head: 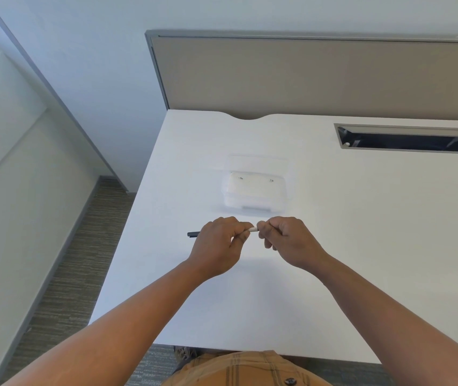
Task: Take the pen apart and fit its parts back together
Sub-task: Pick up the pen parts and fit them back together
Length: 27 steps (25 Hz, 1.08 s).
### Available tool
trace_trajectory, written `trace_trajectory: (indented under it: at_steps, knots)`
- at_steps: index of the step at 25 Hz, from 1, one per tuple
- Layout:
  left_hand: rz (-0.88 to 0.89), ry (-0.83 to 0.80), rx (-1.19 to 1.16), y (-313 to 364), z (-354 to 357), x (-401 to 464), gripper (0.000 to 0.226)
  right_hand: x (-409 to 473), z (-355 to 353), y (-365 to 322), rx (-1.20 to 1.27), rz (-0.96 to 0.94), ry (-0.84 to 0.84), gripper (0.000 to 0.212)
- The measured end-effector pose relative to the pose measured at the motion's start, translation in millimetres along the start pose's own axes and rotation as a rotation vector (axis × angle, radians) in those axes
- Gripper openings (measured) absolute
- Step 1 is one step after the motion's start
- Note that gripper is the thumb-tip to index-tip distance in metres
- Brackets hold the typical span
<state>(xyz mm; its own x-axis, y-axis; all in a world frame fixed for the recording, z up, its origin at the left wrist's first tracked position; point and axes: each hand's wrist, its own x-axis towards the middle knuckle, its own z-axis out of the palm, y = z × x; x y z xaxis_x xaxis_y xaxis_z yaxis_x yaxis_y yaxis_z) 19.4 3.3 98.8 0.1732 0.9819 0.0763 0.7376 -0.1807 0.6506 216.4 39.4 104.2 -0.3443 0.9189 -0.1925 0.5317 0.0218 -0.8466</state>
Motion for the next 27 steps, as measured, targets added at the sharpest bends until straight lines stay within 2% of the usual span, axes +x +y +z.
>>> trace_trajectory:
  at_steps: [3, 5, 8, 14, 17, 21, 23, 27]
  knots:
    - [-0.019, -0.018, 0.018, -1, -2, 2, 0.028, -2, 1, 3, 0.081, -0.051, 0.048, 0.006]
    - [-0.024, -0.029, 0.026, -1, -2, 3, 0.026, -2, 3, 5, 0.09, -0.087, 0.073, 0.014]
    - [-0.023, -0.033, 0.033, -1, -2, 6, 0.023, -1, 5, 2, 0.048, -0.097, 0.091, 0.012]
    - [-0.003, -0.055, 0.052, 3, -5, 13, 0.023, 2, -1, 0, 0.07, 0.025, 0.017, 0.033]
    - [-0.016, -0.074, 0.045, 3, -7, 17, 0.022, 1, -2, 2, 0.109, -0.052, 0.063, 0.005]
    - [-0.043, -0.107, 0.007, 3, -8, 22, 0.021, 2, 1, 4, 0.08, -0.126, 0.113, 0.012]
    - [-0.043, -0.105, 0.0, 2, -8, 24, 0.021, 4, 3, 4, 0.06, -0.097, 0.119, 0.013]
    - [-0.037, -0.118, 0.051, 2, -8, 28, 0.02, 10, 1, 6, 0.117, 0.021, 0.05, 0.035]
